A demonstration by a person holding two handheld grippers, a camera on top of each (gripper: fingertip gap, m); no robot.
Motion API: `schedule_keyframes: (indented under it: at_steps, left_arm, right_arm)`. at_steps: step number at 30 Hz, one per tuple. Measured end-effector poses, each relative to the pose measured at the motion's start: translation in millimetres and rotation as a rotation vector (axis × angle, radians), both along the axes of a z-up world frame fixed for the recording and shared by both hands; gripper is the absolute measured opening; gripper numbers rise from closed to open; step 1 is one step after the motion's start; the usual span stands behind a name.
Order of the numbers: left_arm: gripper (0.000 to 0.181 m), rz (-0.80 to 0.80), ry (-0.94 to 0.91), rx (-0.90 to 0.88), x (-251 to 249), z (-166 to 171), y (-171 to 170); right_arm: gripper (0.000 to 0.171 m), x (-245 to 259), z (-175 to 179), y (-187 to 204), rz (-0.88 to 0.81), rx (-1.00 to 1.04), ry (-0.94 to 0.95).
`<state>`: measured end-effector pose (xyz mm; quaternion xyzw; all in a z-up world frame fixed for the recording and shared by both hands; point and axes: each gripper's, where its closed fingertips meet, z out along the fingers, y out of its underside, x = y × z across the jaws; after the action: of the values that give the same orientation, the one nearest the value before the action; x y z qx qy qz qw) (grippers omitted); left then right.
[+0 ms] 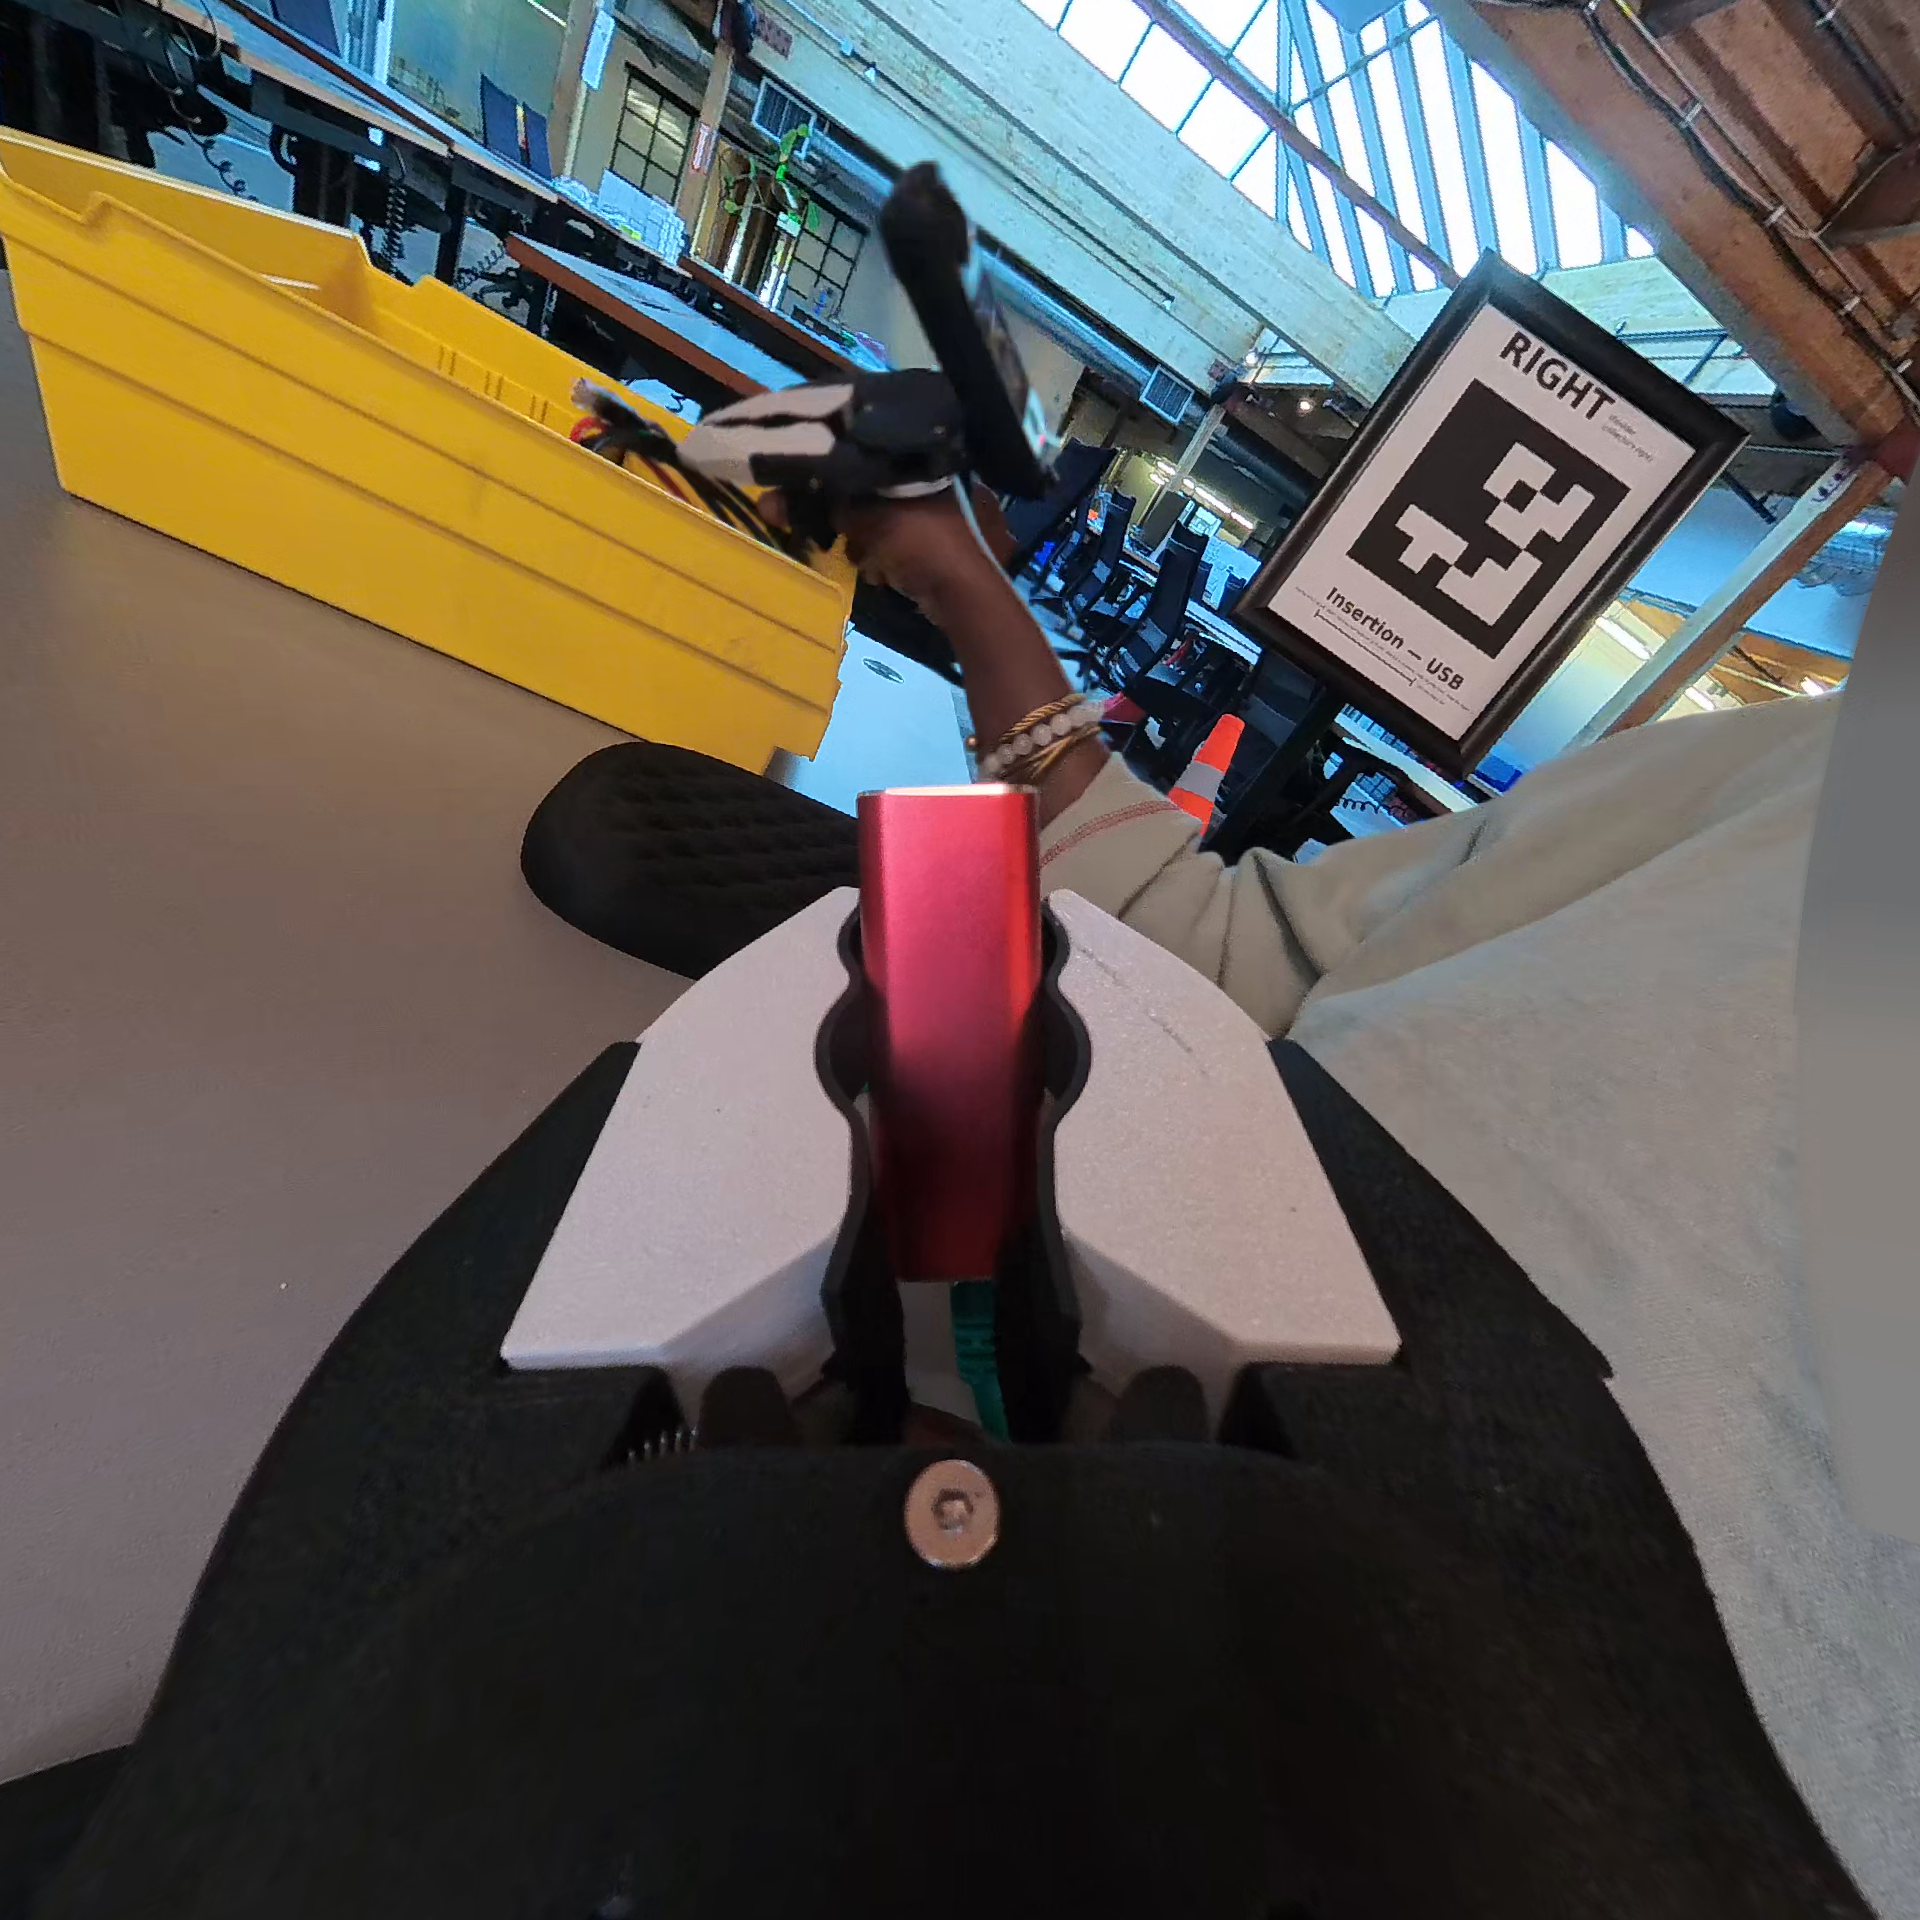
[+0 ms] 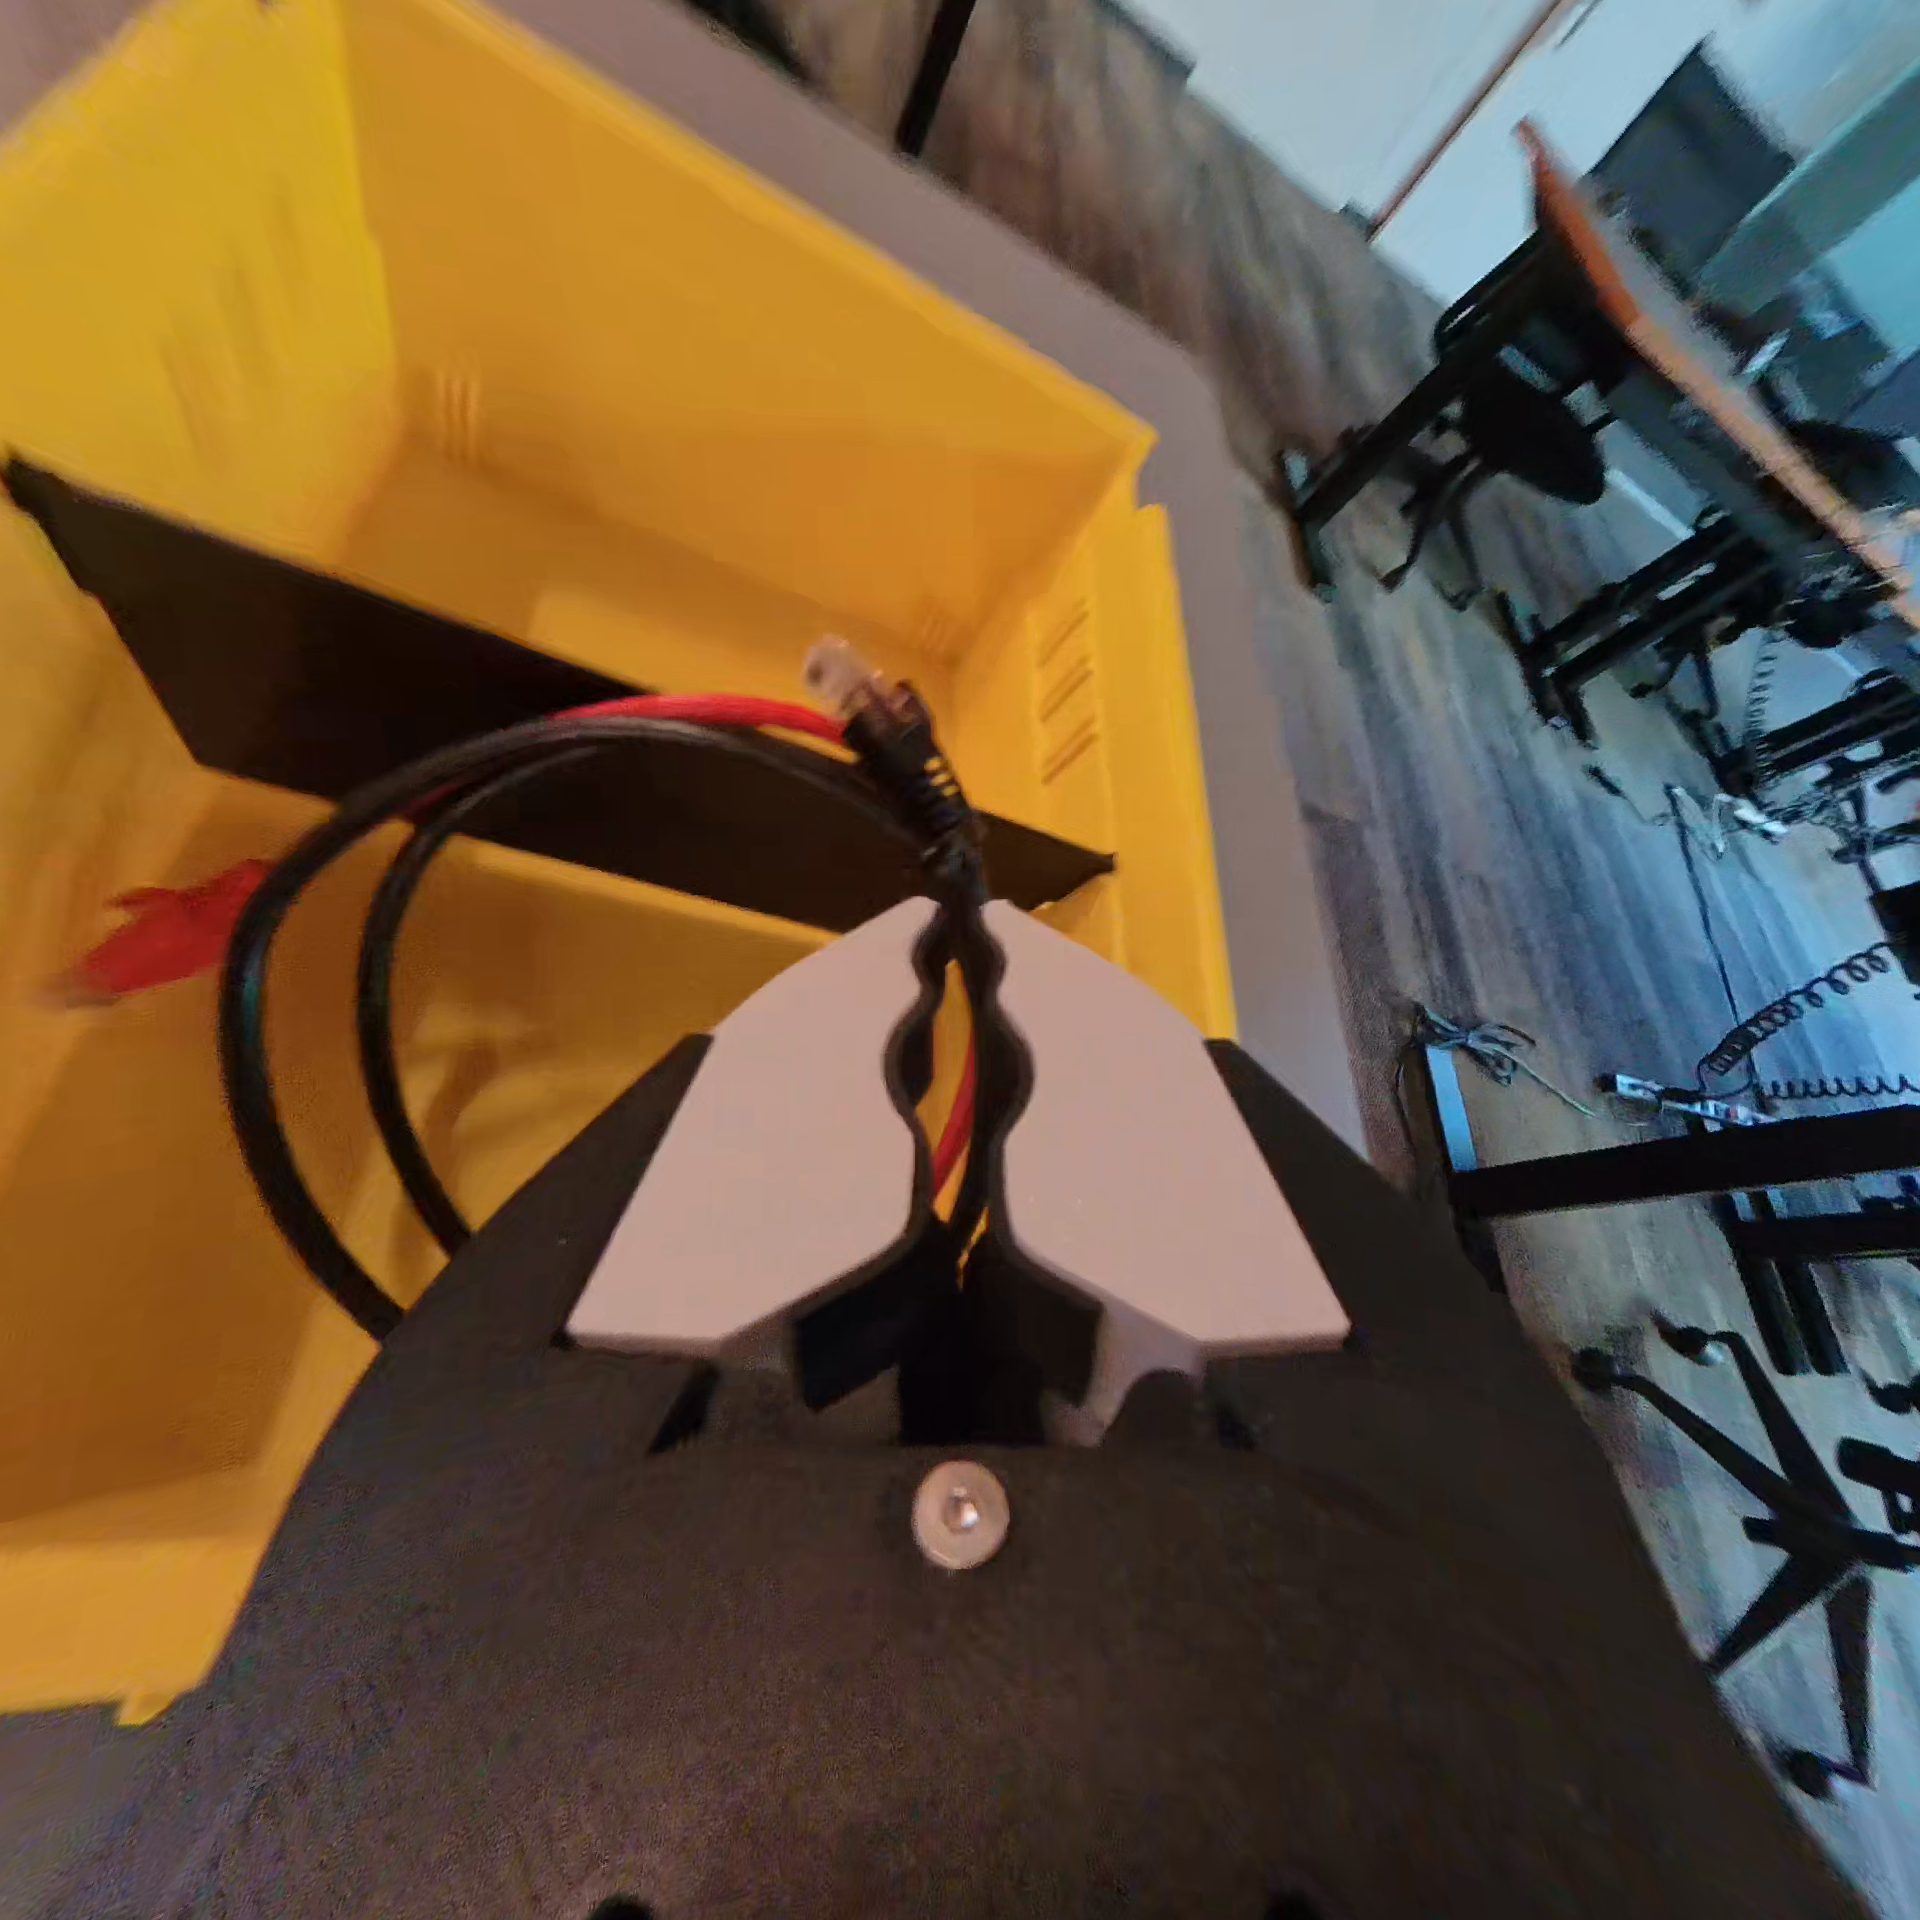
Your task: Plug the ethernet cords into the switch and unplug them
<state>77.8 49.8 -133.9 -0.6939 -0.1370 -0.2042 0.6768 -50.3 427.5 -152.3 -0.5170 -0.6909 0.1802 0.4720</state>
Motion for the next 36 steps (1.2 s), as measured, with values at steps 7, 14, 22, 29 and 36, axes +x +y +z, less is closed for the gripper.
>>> schedule_keyframes:
  at_steps: [7,14,22,29,36]
  left_arm:
    - [0.028,-0.002,-0.003,0.001,-0.2,0.1,-0.1]
    - [0.028,-0.004,0.001,-0.002,0.4,-0.2,0.3]
    - [0.028,-0.005,0.001,-0.002,0.5,-0.2,0.3]
    - [0.028,-0.005,0.001,-0.003,0.6,-0.4,0.6]
    - [0.028,-0.005,-0.002,-0.003,0.3,-0.6,0.6]
  right_arm:
    - [0.008,13.2,-65.1,1.9,-0.054,-0.003,-0.331]
    - [0.033,1.5,12.2,-7.3,0.023,0.043,-0.007]
    - [0.015,-15.1,-29.8,14.7,0.016,0.091,-0.14]
    - [0.013,-14.6,-42.9,17.9,0.065,0.225,-0.191]
    - [0.027,-8.9,-62.9,19.6,0.027,0.225,-0.307]
